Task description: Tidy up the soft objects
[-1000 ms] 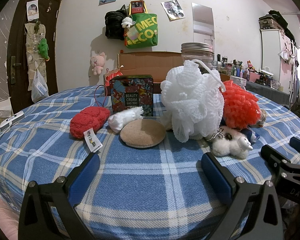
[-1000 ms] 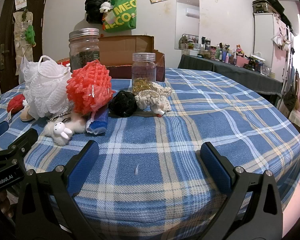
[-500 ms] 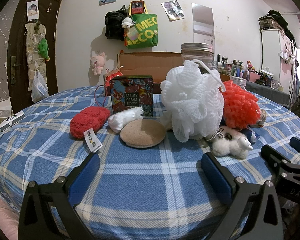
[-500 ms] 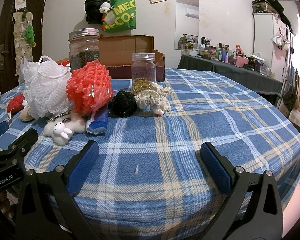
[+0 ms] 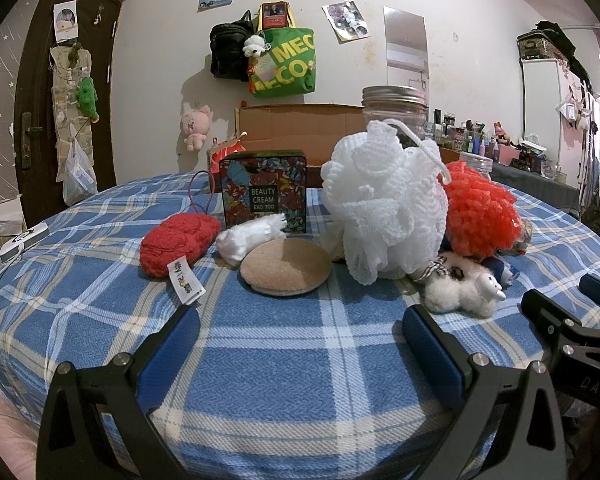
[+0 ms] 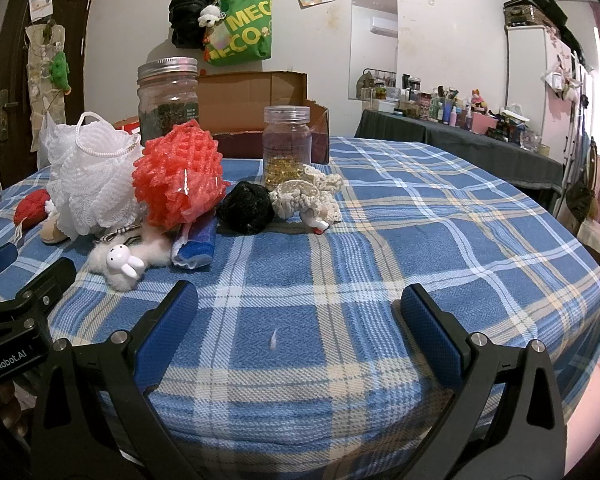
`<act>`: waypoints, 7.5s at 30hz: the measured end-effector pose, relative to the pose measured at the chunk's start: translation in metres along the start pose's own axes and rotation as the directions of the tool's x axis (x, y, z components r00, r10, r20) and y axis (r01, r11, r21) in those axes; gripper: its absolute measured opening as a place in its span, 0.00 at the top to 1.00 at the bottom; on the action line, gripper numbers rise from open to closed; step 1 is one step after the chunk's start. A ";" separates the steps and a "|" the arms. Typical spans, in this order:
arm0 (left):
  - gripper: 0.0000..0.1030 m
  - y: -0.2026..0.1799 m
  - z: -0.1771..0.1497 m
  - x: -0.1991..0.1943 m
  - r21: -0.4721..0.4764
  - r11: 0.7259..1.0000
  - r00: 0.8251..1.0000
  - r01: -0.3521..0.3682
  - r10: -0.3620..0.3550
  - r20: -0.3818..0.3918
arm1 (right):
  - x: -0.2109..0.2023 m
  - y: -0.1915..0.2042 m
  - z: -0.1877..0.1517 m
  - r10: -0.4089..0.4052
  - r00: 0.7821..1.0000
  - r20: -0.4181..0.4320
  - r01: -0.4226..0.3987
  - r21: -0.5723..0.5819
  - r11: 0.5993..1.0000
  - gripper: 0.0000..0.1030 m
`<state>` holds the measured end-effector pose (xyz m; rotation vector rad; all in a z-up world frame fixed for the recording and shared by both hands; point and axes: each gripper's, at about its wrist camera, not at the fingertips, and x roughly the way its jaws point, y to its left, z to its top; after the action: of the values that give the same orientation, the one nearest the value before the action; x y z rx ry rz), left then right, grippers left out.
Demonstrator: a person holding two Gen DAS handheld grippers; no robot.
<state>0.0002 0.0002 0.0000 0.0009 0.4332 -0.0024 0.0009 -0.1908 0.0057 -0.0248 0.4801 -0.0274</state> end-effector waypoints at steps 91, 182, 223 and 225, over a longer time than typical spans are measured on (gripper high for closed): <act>0.59 0.047 0.200 0.012 0.198 0.907 0.913 0.373 -0.397 0.100 | 0.008 -0.025 0.190 0.518 0.846 0.131 -0.498 -0.156 0.853 0.66; 0.04 0.004 0.270 0.348 0.216 0.949 0.933 0.231 -0.153 -0.327 | 0.388 0.067 0.289 0.292 0.783 -0.550 -0.365 -0.024 0.931 0.43; 0.00 0.030 0.265 -0.060 0.116 0.968 0.929 0.223 -0.247 0.275 | -0.046 0.014 0.302 0.322 0.935 0.150 -0.293 -0.187 0.938 0.04; 0.00 0.034 0.250 -0.074 0.089 0.969 0.923 0.230 -0.246 0.296 | -0.066 0.012 0.285 0.318 0.929 0.187 -0.283 -0.192 0.940 0.04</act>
<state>0.0380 0.0341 0.2575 -0.0004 0.1203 -0.2515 0.0742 -0.1718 0.2887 -0.1123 0.2629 0.3152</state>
